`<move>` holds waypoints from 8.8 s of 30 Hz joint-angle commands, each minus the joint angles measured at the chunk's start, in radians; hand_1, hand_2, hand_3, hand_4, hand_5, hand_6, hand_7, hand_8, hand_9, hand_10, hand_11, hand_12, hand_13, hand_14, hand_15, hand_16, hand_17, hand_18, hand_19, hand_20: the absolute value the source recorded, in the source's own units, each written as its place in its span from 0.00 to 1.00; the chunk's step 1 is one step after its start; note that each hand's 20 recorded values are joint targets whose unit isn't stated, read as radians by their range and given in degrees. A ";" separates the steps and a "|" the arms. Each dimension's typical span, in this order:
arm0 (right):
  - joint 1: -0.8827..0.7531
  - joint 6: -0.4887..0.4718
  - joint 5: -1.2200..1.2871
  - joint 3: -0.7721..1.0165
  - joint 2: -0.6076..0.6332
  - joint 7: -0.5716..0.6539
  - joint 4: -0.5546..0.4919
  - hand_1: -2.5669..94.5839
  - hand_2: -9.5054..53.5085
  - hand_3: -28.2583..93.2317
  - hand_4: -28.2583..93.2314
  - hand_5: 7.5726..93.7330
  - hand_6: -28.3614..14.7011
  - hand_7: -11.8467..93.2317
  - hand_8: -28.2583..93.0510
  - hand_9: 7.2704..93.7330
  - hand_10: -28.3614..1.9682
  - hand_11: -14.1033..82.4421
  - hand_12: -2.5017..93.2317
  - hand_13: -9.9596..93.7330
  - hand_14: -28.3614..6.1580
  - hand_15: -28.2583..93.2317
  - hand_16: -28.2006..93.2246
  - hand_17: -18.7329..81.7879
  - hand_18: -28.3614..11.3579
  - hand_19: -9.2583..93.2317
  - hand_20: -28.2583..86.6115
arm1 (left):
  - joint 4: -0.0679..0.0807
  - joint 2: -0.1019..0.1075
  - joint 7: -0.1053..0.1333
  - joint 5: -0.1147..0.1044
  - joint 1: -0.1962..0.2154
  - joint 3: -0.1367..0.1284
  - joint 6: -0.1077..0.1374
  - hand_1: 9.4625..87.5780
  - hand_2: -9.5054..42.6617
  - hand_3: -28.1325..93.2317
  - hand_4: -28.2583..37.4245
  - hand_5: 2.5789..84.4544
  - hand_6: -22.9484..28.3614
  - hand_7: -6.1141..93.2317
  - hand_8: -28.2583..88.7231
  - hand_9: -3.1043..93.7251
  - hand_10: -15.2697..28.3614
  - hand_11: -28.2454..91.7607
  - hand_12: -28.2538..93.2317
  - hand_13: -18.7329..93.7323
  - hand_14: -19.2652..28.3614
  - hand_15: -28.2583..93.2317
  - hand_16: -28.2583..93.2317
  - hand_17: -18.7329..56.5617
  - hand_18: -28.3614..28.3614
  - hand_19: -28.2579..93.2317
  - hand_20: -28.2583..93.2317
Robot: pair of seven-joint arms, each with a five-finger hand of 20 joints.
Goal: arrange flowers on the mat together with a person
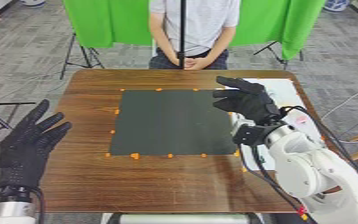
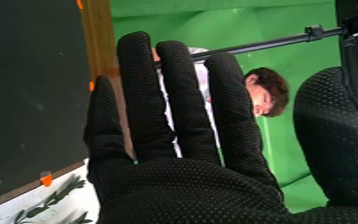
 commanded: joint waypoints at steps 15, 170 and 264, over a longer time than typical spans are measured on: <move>0.003 0.005 0.003 -0.002 0.009 -0.011 -0.007 0.22 0.26 0.90 0.04 0.53 0.63 0.24 0.13 0.57 0.37 0.33 0.18 0.52 0.28 0.66 0.32 0.23 0.10 0.60 0.37 | 0.003 -0.020 -0.027 0.011 0.005 -0.002 0.002 0.16 0.35 0.85 0.03 0.34 0.55 0.19 0.16 0.35 0.72 0.42 0.34 0.36 0.86 0.63 0.19 0.12 0.84 0.56 0.38; -0.240 -0.323 -1.427 0.170 0.152 1.273 -0.121 0.37 0.14 0.78 0.08 0.55 0.43 0.18 0.16 0.68 0.13 0.39 0.20 0.73 0.28 0.78 0.32 0.51 0.00 0.98 0.05 | -0.012 0.000 -0.004 0.015 0.038 -0.040 -0.001 0.16 0.35 0.85 0.03 0.34 0.56 0.19 0.16 0.35 0.72 0.42 0.34 0.36 0.86 0.64 0.19 0.12 0.84 0.56 0.38; 0.619 -0.325 -1.507 -0.715 -0.258 0.978 0.130 0.56 0.00 0.76 0.05 1.00 0.67 0.28 0.30 1.00 0.56 0.54 0.26 0.95 0.62 0.75 0.41 0.58 0.14 1.00 0.24 | -0.028 -0.026 -0.122 0.070 -0.024 -0.066 -0.008 0.16 0.35 0.85 0.03 0.34 0.56 0.19 0.16 0.35 0.72 0.42 0.34 0.36 0.86 0.64 0.19 0.12 0.84 0.56 0.38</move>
